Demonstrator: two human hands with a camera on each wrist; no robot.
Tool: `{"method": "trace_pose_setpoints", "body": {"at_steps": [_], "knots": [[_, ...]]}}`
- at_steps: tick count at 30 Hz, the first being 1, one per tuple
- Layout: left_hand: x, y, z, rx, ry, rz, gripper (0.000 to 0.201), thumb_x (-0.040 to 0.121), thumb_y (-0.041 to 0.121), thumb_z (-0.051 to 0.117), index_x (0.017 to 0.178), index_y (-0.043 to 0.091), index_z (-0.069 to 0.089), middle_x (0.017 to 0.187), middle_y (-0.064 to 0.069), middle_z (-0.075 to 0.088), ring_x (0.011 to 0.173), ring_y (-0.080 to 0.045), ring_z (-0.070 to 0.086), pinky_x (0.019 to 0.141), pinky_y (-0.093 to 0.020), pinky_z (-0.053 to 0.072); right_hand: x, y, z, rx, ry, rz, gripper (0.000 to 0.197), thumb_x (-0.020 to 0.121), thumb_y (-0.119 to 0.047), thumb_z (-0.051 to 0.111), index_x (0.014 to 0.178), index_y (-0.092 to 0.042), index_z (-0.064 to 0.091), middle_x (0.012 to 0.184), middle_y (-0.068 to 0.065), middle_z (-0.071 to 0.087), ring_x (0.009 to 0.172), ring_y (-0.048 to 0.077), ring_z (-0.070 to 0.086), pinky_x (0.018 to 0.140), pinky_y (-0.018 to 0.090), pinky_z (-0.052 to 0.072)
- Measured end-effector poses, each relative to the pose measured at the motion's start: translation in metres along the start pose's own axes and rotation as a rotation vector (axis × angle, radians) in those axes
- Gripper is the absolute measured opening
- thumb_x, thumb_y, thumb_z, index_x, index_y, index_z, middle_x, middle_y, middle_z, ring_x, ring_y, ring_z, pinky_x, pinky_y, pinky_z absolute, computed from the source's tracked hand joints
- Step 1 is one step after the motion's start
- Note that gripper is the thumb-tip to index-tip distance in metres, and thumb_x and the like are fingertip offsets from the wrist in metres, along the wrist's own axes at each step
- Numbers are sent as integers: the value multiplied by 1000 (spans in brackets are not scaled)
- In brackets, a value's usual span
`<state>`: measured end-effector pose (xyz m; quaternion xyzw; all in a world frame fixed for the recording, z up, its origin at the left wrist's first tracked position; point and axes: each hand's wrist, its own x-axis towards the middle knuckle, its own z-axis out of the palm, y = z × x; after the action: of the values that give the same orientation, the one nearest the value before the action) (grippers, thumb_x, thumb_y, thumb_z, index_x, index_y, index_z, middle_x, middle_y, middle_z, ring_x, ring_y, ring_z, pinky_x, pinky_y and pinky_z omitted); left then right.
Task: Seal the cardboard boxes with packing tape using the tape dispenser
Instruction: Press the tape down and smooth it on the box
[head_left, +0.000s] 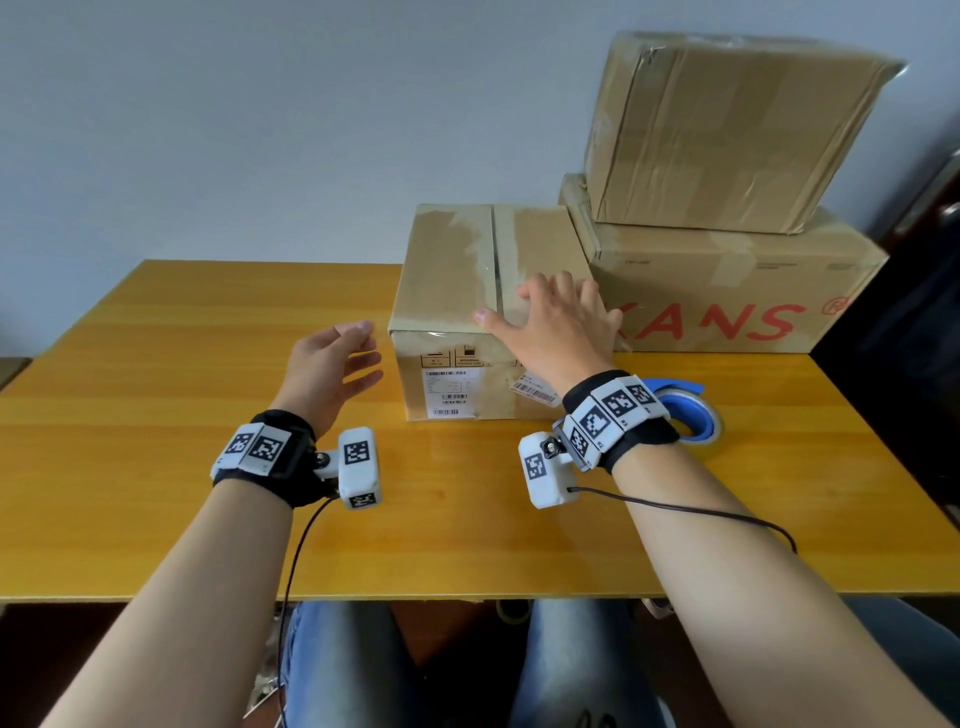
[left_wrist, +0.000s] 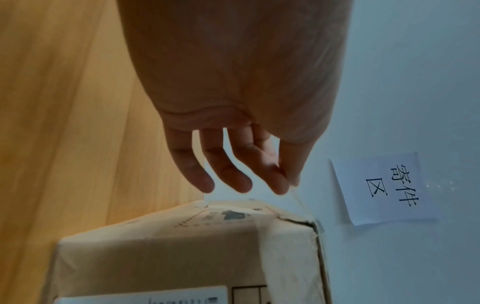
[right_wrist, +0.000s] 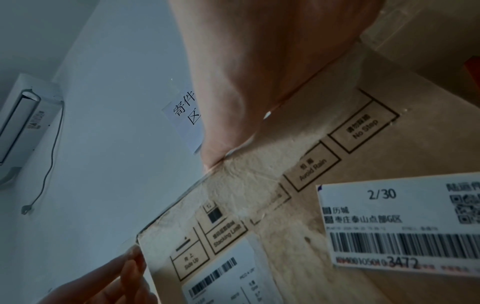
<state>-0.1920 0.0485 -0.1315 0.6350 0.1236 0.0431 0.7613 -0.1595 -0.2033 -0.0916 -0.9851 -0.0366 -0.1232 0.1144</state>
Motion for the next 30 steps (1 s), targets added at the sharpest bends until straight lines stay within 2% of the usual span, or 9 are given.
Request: {"method": "trace_pose_setpoints", "body": {"at_steps": [4,9,15,21,23,25,27,30], "knots": [[0,0,-2,140,41,117,12,96,29,66,86,21,66,81,6,67,80,-11,61,77,-34,56,1,1,0,0,9,2,75,81,-88,29,126,-32,50,133,-4,49,125,25,40,91,49,36],[2,-4,-2,117,57,198,12,92,29,70,86,19,66,83,8,71,84,-6,65,75,-28,54,1,0,0,2,2,0,74,81,-88,29,125,-32,50,132,-4,49,125,26,40,92,49,36],[9,-16,8,116,58,209,12,92,26,71,85,18,67,85,7,73,91,-10,68,83,-36,54,1,0,1,-32,-16,-16,75,81,-87,25,124,-31,50,129,-5,50,122,26,41,89,48,37],[14,-24,14,159,106,217,10,92,25,72,83,21,69,79,13,73,78,-3,64,74,-33,53,3,0,4,-54,-10,-18,72,83,-85,23,121,-31,50,126,-4,50,120,26,40,88,48,37],[16,-25,11,245,99,204,17,92,31,70,81,19,67,80,9,69,76,-10,59,71,-33,50,3,-1,5,-57,-3,-18,71,84,-85,24,122,-30,50,127,-4,50,120,26,40,88,49,36],[14,-30,11,330,41,177,26,95,39,64,87,15,66,80,2,63,76,-14,54,70,-33,47,3,-2,6,-61,0,-20,71,86,-84,24,122,-30,50,127,-3,50,120,26,40,88,50,35],[10,-34,12,349,0,133,34,98,44,58,103,11,65,85,-2,60,77,-13,54,69,-33,50,3,-3,6,-63,0,-21,71,86,-84,23,123,-30,50,127,-3,50,120,26,40,89,50,35],[11,-32,14,317,-15,30,32,99,43,57,111,15,63,95,-6,66,84,-16,59,71,-34,53,2,-2,6,-73,2,-19,72,86,-84,21,125,-30,50,127,-3,50,120,25,40,89,51,35]]}}
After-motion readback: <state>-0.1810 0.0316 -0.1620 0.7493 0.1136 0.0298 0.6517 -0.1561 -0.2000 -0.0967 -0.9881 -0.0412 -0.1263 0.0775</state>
